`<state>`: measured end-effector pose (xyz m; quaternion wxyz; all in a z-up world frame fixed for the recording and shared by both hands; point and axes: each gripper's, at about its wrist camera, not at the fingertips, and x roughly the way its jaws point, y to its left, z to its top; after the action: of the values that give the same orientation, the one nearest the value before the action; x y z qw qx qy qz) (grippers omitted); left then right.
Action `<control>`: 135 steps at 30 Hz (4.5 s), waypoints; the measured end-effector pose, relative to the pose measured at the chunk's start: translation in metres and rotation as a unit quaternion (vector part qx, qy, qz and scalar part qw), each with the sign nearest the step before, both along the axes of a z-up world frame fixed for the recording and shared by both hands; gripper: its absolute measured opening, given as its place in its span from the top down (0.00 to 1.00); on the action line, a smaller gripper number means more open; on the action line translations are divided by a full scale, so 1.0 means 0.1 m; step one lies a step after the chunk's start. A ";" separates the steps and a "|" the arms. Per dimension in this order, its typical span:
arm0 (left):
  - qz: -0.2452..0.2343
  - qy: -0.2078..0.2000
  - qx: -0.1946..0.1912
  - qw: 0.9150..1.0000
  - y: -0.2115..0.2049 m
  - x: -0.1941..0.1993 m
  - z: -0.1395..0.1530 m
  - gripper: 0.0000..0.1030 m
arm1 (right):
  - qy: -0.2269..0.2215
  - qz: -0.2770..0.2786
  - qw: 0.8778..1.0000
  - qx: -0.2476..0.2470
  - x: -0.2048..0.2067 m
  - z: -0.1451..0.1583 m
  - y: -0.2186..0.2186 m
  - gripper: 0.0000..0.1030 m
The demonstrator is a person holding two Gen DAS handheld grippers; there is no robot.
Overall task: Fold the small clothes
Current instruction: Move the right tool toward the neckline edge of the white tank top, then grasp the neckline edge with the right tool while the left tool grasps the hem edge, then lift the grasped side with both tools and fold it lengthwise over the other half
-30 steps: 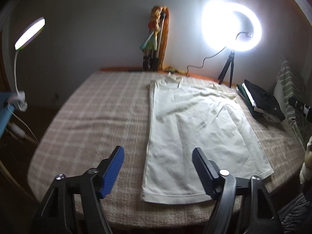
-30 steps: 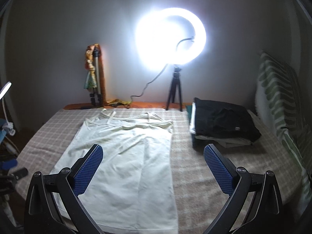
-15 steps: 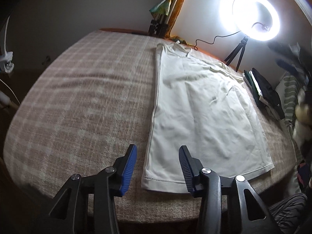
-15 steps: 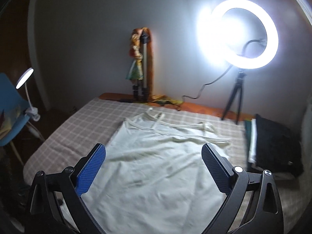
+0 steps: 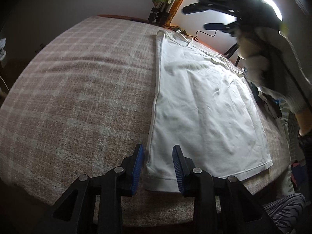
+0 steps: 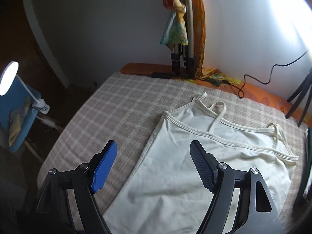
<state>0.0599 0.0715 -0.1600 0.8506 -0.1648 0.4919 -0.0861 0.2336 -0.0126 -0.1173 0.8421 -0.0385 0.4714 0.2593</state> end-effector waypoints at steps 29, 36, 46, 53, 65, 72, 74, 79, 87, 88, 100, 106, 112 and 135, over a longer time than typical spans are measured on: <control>0.012 -0.018 -0.051 0.998 0.18 0.06 -0.02 1.00 | 0.053 -0.041 0.997 -0.046 0.81 -0.71 0.57 1.00; 0.011 -0.007 -0.052 0.999 0.18 0.07 -0.07 1.00 | 0.070 -0.055 0.994 -0.066 0.83 -0.74 0.54 0.87; 0.017 0.006 -0.057 0.998 0.18 0.06 -0.13 1.00 | 0.061 -0.039 0.990 -0.122 0.85 -0.92 0.71 0.71; 0.008 -0.013 -0.061 0.998 0.16 0.01 -0.07 1.00 | 0.052 -0.036 0.995 -0.075 0.88 -0.73 0.67 0.96; -0.042 -0.034 -0.072 0.996 -0.07 0.01 0.09 1.00 | 0.050 -0.042 0.997 -0.029 0.86 -0.60 0.30 0.96; -0.085 -0.041 -0.076 0.993 -0.43 0.04 0.21 1.00 | 0.037 -0.060 0.997 -0.031 0.78 -0.44 -0.14 0.96; -0.101 -0.037 -0.080 0.991 -0.56 0.06 0.22 1.00 | 0.033 -0.070 0.996 -0.042 0.76 -0.44 -0.28 0.96; -0.136 -0.030 -0.073 0.988 -0.90 0.14 0.19 1.00 | 0.033 -0.094 0.994 -0.055 0.76 -0.46 -0.66 0.96; -0.153 0.008 -0.077 0.985 -1.15 0.25 -0.03 1.00 | 0.043 -0.100 0.991 -0.072 0.85 -0.70 -0.79 0.96; -0.154 0.010 -0.077 0.985 -1.17 0.26 -0.05 0.99 | 0.045 -0.099 0.991 -0.072 0.87 -0.73 -0.78 0.96; -0.172 -0.014 -0.067 0.983 -1.28 0.22 0.03 0.67 | 0.061 -0.102 0.992 -0.042 0.83 -0.40 -1.13 0.74; -0.177 -0.047 -0.032 0.983 -1.36 0.15 0.17 0.68 | 0.047 -0.123 0.991 -0.006 0.65 -0.01 -1.70 0.74; -0.211 -0.067 -0.015 0.975 -1.72 0.08 0.27 0.69 | 0.034 -0.142 0.989 -0.004 0.41 0.26 -2.37 0.74; -0.349 -0.071 0.049 0.933 -3.35 -0.16 0.07 0.56 | 0.072 -0.166 0.983 0.005 0.24 -0.04 -3.15 0.61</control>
<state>0.0435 -0.2635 -0.1525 0.8067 0.0656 0.4601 -0.3651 0.2577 -0.3277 -0.1214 0.8374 0.0640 0.5294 0.1201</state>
